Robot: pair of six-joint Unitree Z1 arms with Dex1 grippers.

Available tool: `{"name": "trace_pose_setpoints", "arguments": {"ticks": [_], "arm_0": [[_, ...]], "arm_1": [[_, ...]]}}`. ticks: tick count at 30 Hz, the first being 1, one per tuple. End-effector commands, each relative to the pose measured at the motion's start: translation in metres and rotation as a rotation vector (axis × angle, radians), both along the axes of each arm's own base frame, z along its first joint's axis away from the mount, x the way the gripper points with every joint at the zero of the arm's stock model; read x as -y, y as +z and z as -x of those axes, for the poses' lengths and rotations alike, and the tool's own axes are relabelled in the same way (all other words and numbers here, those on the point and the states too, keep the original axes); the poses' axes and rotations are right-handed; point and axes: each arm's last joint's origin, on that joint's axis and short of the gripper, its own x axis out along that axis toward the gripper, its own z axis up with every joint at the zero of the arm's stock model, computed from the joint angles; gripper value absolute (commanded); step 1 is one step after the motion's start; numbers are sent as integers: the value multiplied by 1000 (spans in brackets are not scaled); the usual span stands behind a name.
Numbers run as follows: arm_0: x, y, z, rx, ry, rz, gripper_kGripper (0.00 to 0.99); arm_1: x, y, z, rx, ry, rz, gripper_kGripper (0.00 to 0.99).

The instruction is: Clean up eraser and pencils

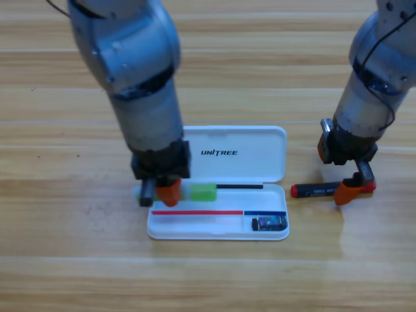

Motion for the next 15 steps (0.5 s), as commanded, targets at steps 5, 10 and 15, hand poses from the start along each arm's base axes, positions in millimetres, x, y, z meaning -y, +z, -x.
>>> {"name": "trace_pose_setpoints", "arguments": {"ticks": [5, 10, 15], "arm_0": [[23, -35, 4, -63, -26, -52, 0], [26, -39, 3, -73, -24, -52, 0], [31, -42, 5, -82, -29, -50, 0]], "arm_1": [[5, -43, -14, -76, 14, 76, 669], [9, -46, -5, -134, 71, 93, 160], [14, -48, 3, -170, 100, 99, 0]]}}
